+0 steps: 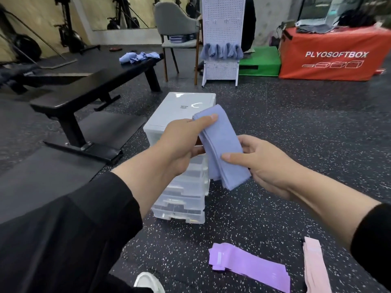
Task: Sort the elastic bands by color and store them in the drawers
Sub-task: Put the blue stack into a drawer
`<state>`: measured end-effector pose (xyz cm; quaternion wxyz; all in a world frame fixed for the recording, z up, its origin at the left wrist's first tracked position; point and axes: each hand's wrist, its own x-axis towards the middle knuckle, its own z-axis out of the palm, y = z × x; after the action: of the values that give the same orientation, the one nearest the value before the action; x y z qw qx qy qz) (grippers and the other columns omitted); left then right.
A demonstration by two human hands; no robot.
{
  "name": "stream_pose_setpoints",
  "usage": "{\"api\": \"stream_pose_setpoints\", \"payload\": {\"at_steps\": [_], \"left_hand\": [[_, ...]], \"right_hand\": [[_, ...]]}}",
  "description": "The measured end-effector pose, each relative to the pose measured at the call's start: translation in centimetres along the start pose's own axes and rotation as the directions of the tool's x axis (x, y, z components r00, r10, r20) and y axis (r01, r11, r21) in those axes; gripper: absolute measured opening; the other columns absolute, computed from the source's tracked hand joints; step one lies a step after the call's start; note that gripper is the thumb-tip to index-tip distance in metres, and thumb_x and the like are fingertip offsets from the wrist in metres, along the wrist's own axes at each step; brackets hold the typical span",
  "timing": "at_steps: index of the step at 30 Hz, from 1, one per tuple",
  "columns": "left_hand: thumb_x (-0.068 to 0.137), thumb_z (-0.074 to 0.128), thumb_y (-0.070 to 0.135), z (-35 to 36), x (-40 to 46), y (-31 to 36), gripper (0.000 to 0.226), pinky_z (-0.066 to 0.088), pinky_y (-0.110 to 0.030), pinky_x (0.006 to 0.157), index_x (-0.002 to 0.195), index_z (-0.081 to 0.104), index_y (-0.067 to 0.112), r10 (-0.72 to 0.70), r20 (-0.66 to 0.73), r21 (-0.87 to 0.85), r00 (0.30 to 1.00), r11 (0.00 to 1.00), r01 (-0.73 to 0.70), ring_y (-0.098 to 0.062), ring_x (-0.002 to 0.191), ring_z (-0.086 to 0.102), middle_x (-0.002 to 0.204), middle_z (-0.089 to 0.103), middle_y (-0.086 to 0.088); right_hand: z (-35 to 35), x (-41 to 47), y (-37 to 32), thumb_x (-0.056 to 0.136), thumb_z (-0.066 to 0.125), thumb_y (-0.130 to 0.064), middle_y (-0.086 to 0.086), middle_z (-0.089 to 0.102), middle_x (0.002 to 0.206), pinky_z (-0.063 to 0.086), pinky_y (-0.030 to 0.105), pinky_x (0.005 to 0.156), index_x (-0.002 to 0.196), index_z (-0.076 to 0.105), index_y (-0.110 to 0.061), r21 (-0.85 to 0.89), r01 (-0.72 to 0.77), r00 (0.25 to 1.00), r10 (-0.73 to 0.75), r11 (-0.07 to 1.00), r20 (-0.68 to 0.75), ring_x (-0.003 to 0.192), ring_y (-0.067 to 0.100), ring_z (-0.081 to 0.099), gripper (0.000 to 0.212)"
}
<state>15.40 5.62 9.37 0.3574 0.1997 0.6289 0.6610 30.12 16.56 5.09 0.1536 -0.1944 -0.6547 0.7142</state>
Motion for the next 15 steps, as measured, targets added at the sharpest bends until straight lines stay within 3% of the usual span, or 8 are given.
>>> {"api": "stream_pose_setpoints", "payload": {"at_steps": [4,7,9,13,15], "left_hand": [[0.093,0.073,0.025,-3.6,1.4,0.3,0.028,0.058,-0.027,0.060,0.112,0.067,0.006,-0.046,-0.072,-0.071,0.996,0.997,0.041,-0.018,0.075,0.073,0.097,0.074,-0.008],[0.094,0.072,0.024,-6.6,2.6,0.6,0.030,0.059,-0.027,0.057,0.116,0.063,0.005,-0.106,-0.058,-0.113,0.993,0.989,0.099,-0.018,0.067,0.073,0.094,0.071,-0.009],[0.093,0.071,0.023,-8.9,3.4,0.7,0.029,0.061,-0.030,0.060,0.116,0.062,0.007,-0.175,-0.012,-0.107,0.984,0.979,0.173,-0.019,0.072,0.072,0.095,0.070,-0.010],[0.094,0.068,0.017,-13.2,5.2,-0.7,0.020,0.063,-0.035,0.072,0.111,0.060,0.011,-0.278,0.027,0.012,0.960,0.961,0.278,-0.019,0.078,0.068,0.096,0.067,-0.008],[0.094,0.066,0.015,-14.8,6.2,-2.0,0.012,0.061,-0.033,0.078,0.105,0.060,0.011,-0.287,-0.015,0.038,0.958,0.957,0.288,-0.018,0.076,0.064,0.091,0.064,-0.007]], "right_hand": [[2.3,1.9,-0.6,0.084,0.074,-0.010,0.014,0.075,0.112,0.061,0.039,0.078,0.121,0.066,-0.008,0.125,-0.020,1.000,0.021,0.992,-0.011,0.097,0.027,0.073,0.038],[3.9,4.1,-0.9,0.077,0.082,-0.017,0.014,0.074,0.113,0.059,0.055,0.085,0.121,0.067,-0.008,0.107,-0.022,0.998,0.028,0.994,-0.054,0.100,0.034,0.073,0.048],[4.9,5.5,-0.7,0.069,0.085,-0.023,0.016,0.075,0.111,0.058,0.062,0.082,0.122,0.066,-0.007,0.082,-0.062,0.997,0.066,0.995,-0.040,0.099,0.038,0.072,0.059],[6.3,8.4,0.5,0.072,0.079,-0.024,0.016,0.074,0.112,0.062,0.042,0.062,0.118,0.071,-0.010,0.068,-0.216,0.975,0.212,0.974,0.063,0.087,0.030,0.071,0.049],[6.5,10.0,1.5,0.077,0.076,-0.021,0.013,0.072,0.113,0.058,0.034,0.061,0.124,0.070,-0.013,0.087,-0.297,0.953,0.290,0.951,0.089,0.083,0.022,0.069,0.048]]}}
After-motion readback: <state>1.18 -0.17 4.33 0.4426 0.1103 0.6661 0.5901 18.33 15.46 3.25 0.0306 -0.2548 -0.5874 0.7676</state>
